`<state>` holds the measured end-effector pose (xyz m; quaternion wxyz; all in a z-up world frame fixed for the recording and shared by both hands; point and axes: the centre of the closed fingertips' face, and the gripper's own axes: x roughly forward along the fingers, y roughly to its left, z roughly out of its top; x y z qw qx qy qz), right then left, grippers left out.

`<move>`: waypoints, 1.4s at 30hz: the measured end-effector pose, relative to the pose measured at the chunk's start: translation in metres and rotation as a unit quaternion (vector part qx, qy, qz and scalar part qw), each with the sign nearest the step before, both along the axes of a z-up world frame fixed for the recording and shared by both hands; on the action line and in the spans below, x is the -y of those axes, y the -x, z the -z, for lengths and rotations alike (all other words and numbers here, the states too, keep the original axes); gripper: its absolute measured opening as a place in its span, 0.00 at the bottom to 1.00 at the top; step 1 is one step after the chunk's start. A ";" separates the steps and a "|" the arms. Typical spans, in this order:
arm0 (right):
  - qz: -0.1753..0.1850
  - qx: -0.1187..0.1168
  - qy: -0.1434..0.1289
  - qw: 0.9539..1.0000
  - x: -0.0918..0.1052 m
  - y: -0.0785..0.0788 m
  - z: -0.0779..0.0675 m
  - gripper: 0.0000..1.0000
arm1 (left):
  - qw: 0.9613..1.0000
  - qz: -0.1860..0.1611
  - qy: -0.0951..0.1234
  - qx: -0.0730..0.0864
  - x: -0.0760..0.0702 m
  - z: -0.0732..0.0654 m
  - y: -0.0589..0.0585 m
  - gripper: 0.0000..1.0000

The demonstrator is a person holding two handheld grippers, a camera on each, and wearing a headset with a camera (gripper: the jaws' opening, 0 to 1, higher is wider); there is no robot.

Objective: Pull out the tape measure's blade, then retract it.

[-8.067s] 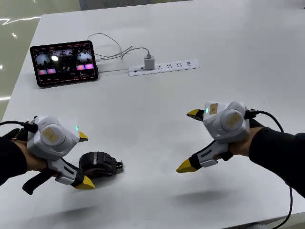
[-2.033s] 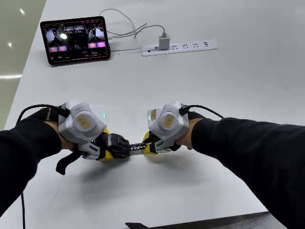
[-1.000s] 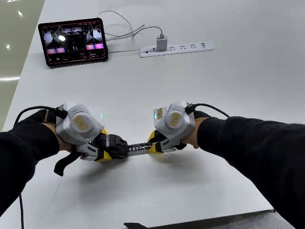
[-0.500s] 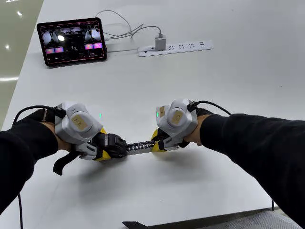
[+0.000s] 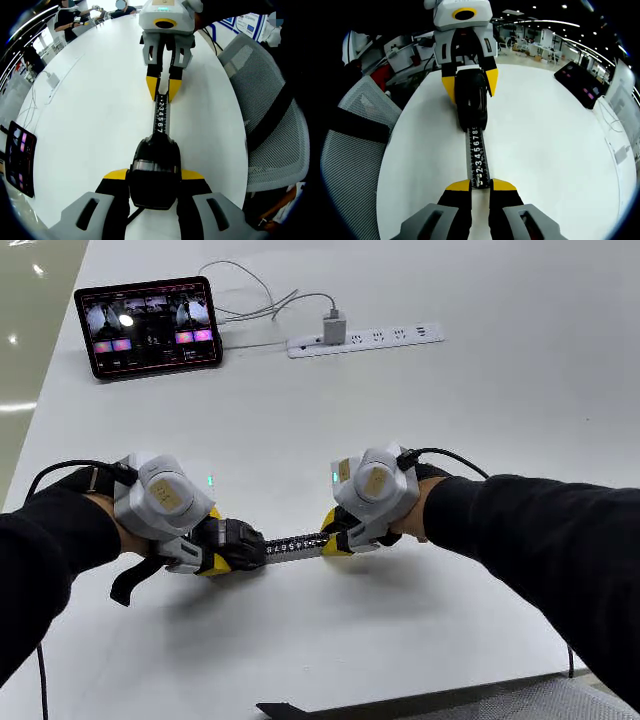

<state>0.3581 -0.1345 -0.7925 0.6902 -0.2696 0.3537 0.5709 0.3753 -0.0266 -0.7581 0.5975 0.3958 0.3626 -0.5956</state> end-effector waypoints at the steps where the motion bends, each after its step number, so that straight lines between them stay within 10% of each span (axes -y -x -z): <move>1: 0.000 0.000 0.000 1.000 0.001 0.000 0.000 0.07 | 1.000 0.001 0.000 0.000 0.000 0.000 0.000 0.30; 42: 0.012 -0.005 0.007 1.000 0.023 0.003 0.000 0.08 | 1.000 0.001 0.000 0.001 0.001 0.001 -0.001 0.30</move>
